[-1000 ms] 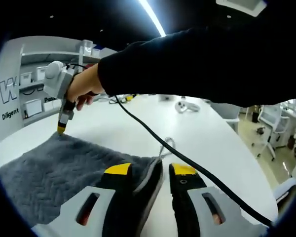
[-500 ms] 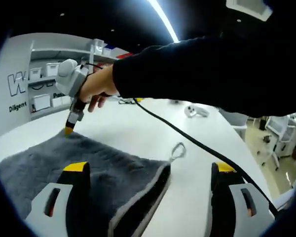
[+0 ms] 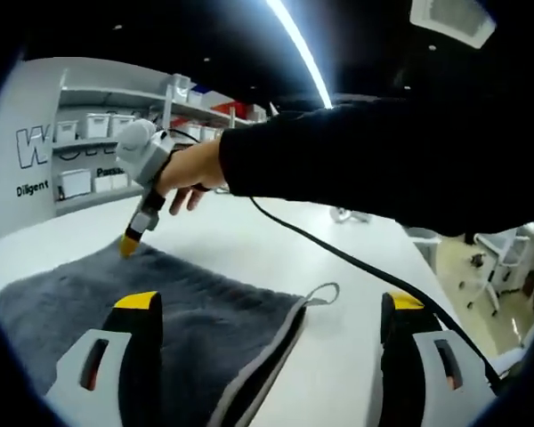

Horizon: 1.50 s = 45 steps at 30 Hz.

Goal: Open the folded towel by lifting each exposed corner and separating the folded layers until the towel lies flat within the target outline without major curled edges

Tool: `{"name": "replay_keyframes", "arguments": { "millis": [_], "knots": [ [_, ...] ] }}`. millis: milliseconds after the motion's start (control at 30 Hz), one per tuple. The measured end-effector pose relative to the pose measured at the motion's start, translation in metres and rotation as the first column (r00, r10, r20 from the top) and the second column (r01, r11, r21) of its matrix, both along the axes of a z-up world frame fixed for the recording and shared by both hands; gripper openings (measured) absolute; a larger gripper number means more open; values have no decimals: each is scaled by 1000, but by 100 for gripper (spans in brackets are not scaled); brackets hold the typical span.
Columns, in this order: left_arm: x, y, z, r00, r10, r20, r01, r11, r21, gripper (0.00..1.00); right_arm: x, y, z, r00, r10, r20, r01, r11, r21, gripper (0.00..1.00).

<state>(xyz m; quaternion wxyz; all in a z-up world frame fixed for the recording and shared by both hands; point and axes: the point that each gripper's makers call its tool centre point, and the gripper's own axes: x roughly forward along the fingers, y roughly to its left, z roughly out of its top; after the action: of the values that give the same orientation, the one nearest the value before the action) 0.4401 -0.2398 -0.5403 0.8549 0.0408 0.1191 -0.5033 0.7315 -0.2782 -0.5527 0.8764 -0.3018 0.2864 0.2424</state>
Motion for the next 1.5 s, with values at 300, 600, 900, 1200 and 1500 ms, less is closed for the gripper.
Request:
{"name": "replay_keyframes", "arguments": {
  "millis": [300, 600, 900, 1200, 1500],
  "knots": [
    [27, 45, 16, 993, 118, -16, -118, 992, -45, 100, -26, -2, 40, 987, -141, 80, 104, 930, 354, 100],
    [54, 111, 18, 972, 234, -38, -235, 971, -49, 100, -79, -34, 51, 962, -223, 156, 142, 900, 412, 100],
    [57, 181, 30, 934, 356, -21, -356, 931, -75, 100, -142, -46, 57, 938, -272, 215, 160, 889, 429, 100],
    [47, 236, 41, 900, 434, -28, -435, 899, -57, 100, -210, -29, 60, 916, -306, 259, 150, 861, 487, 100],
    [22, 285, 21, 870, 487, -70, -492, 868, -67, 100, -257, -34, 51, 884, -376, 279, 189, 831, 523, 100]
  ]
}}
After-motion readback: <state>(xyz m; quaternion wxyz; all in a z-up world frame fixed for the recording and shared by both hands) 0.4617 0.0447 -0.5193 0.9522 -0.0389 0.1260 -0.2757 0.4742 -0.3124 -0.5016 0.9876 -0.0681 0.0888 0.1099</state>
